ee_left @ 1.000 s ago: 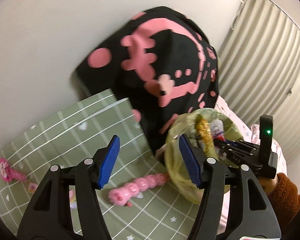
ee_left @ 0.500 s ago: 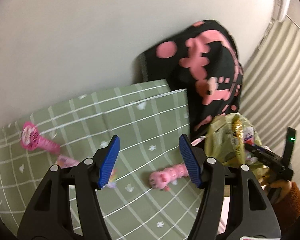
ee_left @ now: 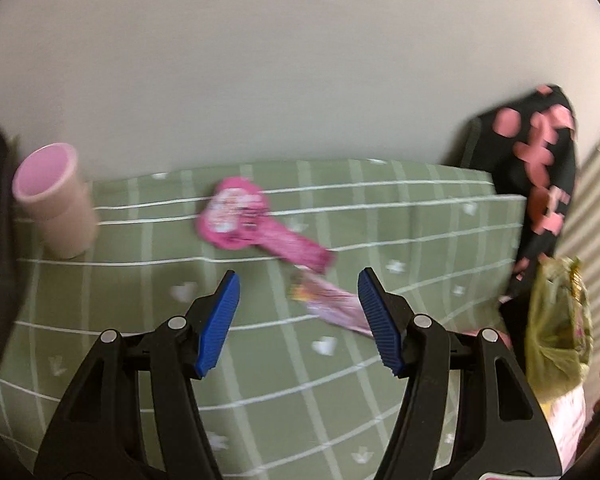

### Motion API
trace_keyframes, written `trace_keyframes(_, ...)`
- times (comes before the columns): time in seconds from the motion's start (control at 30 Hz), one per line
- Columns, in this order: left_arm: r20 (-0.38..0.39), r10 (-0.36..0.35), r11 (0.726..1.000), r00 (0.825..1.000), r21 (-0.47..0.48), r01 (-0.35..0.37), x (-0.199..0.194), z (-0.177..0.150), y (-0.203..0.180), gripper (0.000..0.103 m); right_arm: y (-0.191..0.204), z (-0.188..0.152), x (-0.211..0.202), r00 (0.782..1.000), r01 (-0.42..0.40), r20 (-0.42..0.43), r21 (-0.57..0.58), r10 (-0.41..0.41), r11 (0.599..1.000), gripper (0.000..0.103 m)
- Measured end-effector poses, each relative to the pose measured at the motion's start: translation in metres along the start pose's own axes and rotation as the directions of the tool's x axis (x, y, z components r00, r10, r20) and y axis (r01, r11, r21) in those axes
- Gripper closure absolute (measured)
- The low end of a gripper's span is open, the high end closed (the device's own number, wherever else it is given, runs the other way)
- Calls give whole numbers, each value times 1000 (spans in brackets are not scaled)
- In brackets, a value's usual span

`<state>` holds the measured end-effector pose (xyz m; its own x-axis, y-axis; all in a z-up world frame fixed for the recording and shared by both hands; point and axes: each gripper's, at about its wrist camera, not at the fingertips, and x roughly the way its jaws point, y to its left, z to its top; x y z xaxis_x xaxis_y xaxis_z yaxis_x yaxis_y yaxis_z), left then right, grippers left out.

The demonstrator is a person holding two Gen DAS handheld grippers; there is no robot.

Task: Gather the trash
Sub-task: 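Grasp the pink candy stick with the right tool while the left tool grasps the pink heart-shaped candy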

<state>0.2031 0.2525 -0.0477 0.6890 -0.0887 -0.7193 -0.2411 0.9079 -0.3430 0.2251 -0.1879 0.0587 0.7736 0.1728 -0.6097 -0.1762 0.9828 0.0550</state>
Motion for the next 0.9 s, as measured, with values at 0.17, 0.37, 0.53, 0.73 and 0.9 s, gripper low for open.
trace_keyframes(0.17, 9, 40, 999, 999, -17, -40, -5, 2, 17, 45, 55, -3, 25, 989, -145, -46, -90, 141, 985, 62)
trace_keyframes(0.37, 26, 61, 998, 998, -35, -60, -21, 3, 25, 45, 131, -26, 74, 930, -351, -192, -198, 315, 915, 62)
trace_keyframes(0.53, 31, 98, 995, 995, -20, -98, -34, 2, 32, 45, 194, -50, 112, 856, -496, -312, -275, 411, 824, 62)
trace_keyframes(0.73, 29, 136, 989, 990, -56, -134, -50, -6, 50, 45, 256, -63, 155, 787, -603, -414, -363, 457, 711, 62)
trace_keyframes(0.9, 4, 167, 981, 986, -104, -166, -55, -14, 70, 45, 278, -71, 180, 763, -631, -472, -395, 441, 668, 62)
